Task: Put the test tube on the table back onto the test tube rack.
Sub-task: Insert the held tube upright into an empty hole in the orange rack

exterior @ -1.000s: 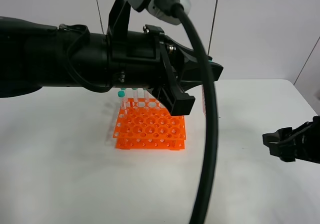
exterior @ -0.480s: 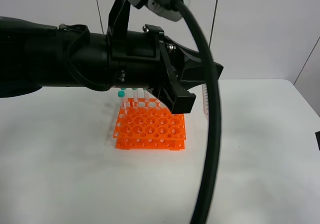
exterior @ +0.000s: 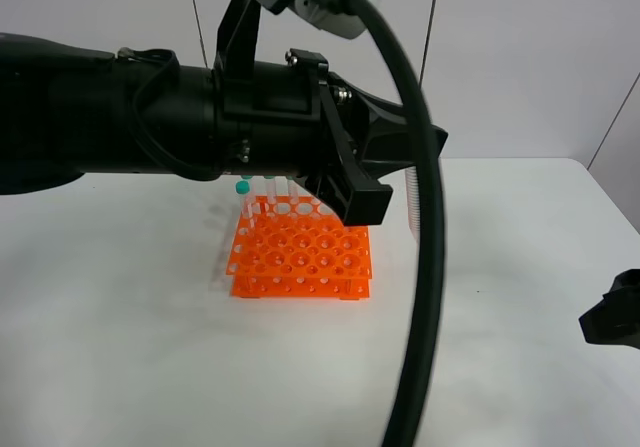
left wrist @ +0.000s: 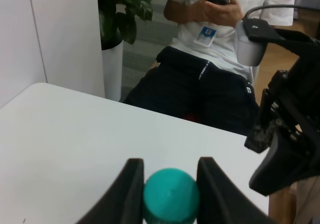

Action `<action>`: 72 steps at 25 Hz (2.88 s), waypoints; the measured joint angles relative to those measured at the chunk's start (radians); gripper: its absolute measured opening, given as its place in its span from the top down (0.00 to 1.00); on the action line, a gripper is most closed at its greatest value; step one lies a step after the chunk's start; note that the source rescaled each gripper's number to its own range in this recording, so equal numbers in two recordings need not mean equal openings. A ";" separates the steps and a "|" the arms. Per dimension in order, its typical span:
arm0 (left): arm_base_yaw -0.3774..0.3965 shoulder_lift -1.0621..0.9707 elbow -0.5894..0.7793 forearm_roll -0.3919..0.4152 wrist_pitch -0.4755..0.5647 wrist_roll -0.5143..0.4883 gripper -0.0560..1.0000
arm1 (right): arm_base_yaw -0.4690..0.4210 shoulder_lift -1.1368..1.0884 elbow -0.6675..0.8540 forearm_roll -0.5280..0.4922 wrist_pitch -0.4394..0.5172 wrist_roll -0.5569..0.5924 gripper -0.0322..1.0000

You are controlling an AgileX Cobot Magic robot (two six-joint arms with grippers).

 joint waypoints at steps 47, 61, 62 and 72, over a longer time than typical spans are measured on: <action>0.000 0.000 0.000 0.000 0.039 -0.002 0.94 | -0.059 -0.847 0.222 -0.119 -0.101 -0.043 0.00; 0.000 0.000 0.000 0.000 0.052 -0.002 0.94 | -0.121 -0.847 0.222 -0.118 -0.101 -0.043 0.00; 0.000 0.000 0.000 0.000 0.054 -0.002 0.94 | -0.121 -0.847 0.222 -0.118 -0.102 -0.043 0.00; 0.000 0.000 0.000 0.002 0.055 -0.001 0.94 | -0.121 -0.847 0.222 -0.118 -0.102 -0.043 0.00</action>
